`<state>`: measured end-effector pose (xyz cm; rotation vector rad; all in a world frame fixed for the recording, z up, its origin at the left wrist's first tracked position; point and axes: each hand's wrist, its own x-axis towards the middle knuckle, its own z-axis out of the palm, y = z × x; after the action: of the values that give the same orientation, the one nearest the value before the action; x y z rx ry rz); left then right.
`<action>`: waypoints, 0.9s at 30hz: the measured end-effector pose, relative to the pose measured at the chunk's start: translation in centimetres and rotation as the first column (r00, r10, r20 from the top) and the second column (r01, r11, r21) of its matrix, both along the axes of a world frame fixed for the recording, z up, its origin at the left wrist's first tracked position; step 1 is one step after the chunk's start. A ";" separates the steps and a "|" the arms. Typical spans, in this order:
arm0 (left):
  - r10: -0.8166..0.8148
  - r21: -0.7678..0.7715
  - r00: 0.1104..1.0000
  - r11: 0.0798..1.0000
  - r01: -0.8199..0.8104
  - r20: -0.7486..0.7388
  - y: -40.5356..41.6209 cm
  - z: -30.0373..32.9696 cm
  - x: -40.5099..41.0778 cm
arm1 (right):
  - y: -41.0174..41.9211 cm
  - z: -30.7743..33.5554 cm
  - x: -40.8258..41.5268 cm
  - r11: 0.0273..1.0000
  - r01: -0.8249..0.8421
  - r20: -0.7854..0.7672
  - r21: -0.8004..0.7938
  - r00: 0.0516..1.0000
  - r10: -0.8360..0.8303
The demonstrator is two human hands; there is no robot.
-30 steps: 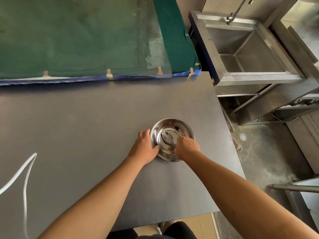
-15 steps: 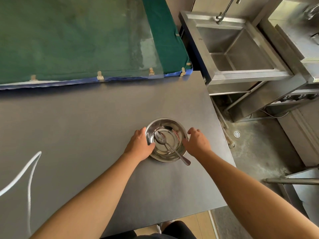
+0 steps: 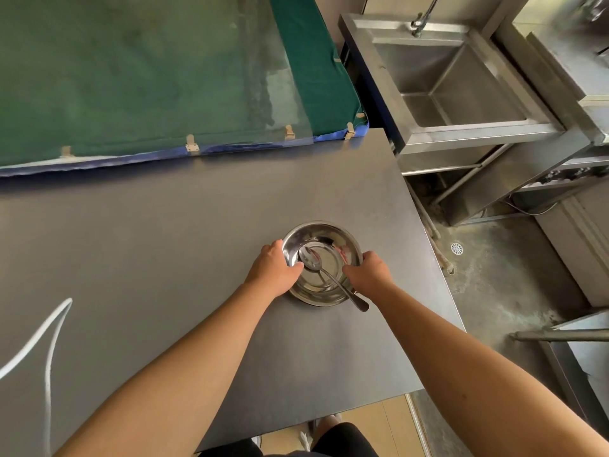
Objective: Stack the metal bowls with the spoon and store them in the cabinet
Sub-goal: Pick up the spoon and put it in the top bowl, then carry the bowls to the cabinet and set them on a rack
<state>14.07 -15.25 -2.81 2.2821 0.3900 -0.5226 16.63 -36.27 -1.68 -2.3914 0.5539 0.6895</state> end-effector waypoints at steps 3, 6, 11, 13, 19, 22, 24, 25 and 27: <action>-0.004 -0.001 1.000 1.000 0.004 0.009 0.2 0.2 -0.4 | -0.1 0.4 -0.5 0.999 0.037 0.002 0.030 0.999 -0.037; -0.028 0.001 0.999 1.000 0.028 0.034 0.2 0.7 -0.9 | -0.6 1.1 -1.6 0.998 0.052 0.024 0.042 0.998 -0.053; -0.112 -0.011 0.989 0.993 0.114 0.101 -1.0 3.1 -1.3 | -2.2 3.6 -3.9 0.989 0.134 0.052 0.067 0.989 -0.138; -0.149 -0.019 0.980 0.988 0.152 0.132 -2.1 4.4 -1.3 | -3.3 4.9 -5.0 0.981 0.183 0.083 0.067 0.979 -0.189; -0.301 -0.034 0.927 0.948 0.316 0.225 -8.3 8.9 -1.3 | -9.2 9.0 -8.9 0.946 0.317 0.168 0.067 0.931 -0.324; -0.390 -0.030 0.888 0.912 0.409 0.242 -12.7 11.1 -1.6 | -13.2 10.9 -11.2 0.917 0.392 0.203 0.077 0.894 -0.400; -0.451 -0.033 0.856 0.880 0.474 0.252 -16.3 12.4 -1.9 | -16.2 12.2 -13.1 0.893 0.444 0.227 0.067 0.865 -0.447; -0.478 -0.035 0.839 0.864 0.503 0.262 -18.1 13.1 -2.1 | -17.6 12.8 -14.0 0.879 0.472 0.238 0.058 0.849 -0.472; -0.542 -0.034 0.795 0.820 0.571 0.272 -22.5 14.3 -2.7 | -21.1 14.1 -16.2 0.843 0.536 0.259 0.052 0.808 -0.530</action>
<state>11.37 -37.72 11.48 2.2953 -0.4556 -0.5130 0.38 -57.41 12.46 -2.1392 1.0623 0.1096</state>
